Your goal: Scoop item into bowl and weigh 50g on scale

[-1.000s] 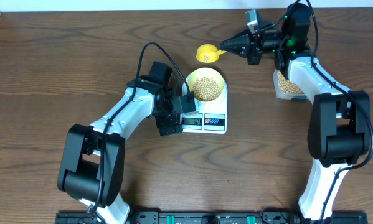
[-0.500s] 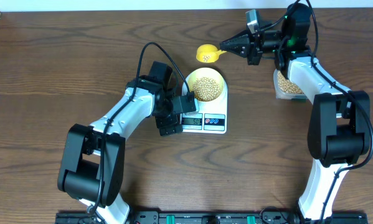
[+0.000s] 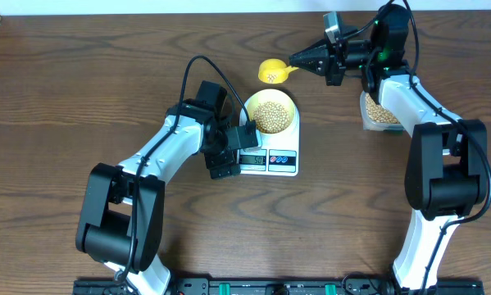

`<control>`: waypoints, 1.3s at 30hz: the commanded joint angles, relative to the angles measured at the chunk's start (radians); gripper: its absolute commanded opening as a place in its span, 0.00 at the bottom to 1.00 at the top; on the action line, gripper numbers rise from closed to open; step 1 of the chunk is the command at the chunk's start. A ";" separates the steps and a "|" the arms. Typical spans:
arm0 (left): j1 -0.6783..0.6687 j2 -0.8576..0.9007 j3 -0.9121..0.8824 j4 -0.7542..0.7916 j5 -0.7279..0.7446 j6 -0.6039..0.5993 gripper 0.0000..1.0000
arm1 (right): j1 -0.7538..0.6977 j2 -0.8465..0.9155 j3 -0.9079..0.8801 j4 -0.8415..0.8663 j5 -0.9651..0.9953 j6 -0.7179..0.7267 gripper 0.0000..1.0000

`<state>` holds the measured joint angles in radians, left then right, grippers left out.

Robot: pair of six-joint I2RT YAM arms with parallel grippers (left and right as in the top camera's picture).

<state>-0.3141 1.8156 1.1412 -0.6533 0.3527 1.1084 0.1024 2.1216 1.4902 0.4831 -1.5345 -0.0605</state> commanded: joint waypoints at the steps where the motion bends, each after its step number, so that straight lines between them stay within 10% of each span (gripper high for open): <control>1: 0.005 -0.021 -0.008 -0.003 -0.005 0.017 0.98 | 0.009 0.013 -0.003 -0.001 -0.008 0.025 0.01; 39: 0.005 -0.021 -0.008 -0.003 -0.005 0.017 0.98 | -0.013 0.013 -0.003 0.396 0.093 0.922 0.01</control>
<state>-0.3141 1.8156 1.1412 -0.6533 0.3527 1.1084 0.0990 2.1216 1.4887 0.8768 -1.4250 0.7681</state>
